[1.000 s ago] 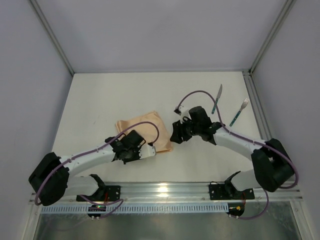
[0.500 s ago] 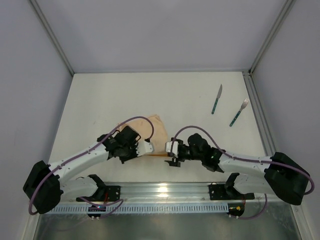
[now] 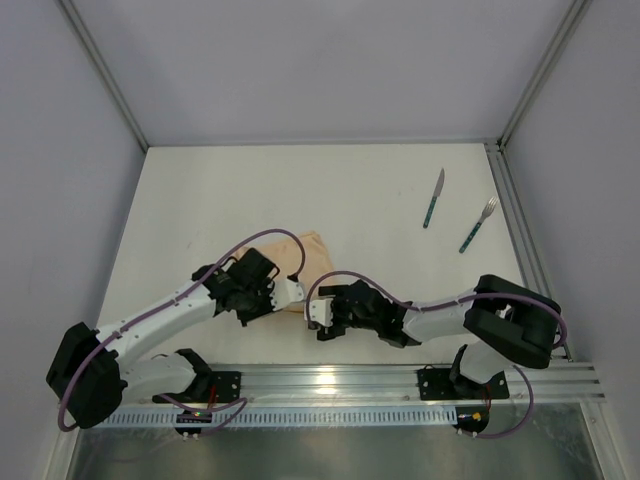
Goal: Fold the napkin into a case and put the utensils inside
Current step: Pick up the lower triangle-folded napkin from the center of the board, then fold the lower triangle-folded napkin at the center of the board.
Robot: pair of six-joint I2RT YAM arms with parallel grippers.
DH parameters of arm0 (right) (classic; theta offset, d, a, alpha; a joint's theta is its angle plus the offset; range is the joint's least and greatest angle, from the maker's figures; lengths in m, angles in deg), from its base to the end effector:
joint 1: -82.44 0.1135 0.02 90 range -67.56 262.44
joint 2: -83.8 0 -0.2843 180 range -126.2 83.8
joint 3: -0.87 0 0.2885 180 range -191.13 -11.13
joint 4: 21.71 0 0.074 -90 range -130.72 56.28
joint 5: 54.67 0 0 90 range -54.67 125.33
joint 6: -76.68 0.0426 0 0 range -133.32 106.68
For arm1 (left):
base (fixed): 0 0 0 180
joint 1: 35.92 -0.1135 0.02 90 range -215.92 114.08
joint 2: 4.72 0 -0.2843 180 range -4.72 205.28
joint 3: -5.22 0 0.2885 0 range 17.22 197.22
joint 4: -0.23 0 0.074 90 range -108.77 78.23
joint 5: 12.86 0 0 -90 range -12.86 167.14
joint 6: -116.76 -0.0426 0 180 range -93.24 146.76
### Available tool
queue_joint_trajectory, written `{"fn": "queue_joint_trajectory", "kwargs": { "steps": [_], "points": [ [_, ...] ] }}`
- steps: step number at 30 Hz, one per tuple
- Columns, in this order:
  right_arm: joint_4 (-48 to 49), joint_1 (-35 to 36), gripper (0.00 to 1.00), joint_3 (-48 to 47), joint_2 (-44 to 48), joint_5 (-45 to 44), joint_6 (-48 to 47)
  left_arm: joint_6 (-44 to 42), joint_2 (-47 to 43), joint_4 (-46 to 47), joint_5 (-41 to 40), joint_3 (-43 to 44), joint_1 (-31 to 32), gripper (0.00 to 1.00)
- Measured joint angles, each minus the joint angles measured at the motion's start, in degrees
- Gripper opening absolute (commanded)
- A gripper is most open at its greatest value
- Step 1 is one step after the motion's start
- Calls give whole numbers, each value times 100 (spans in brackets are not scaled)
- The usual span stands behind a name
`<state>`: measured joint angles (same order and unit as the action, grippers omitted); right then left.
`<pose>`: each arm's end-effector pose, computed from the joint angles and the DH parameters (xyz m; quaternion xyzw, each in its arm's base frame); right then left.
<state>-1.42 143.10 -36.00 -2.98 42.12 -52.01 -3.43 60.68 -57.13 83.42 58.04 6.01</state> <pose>0.1382 0.2561 0.1192 -0.6771 0.5357 0.1459 0.4830 0.1629 -0.1526 0.1999 0.5865 0.7892 -0.0714 0.1675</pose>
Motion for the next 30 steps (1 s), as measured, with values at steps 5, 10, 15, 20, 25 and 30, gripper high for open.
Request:
{"fn": "queue_joint_trajectory", "kwargs": {
  "steps": [5,10,15,20,25,30],
  "points": [
    [245,46,65,-17,-181,-306,-17,4,0,-39,63,28,-85,0],
    [203,48,33,-57,-299,-573,55,-4,0,-79,144,31,-175,0],
    [-103,46,10,-46,-201,-695,275,-48,0,-83,280,31,-251,0],
    [-894,46,4,-142,341,-452,693,-144,-2,-146,444,31,-354,0],
    [-1956,46,4,-509,776,140,1220,-361,-63,-393,544,31,-485,4],
    [-2754,46,4,-863,828,817,1681,-638,-168,-658,640,31,-525,14]
  ]
}}
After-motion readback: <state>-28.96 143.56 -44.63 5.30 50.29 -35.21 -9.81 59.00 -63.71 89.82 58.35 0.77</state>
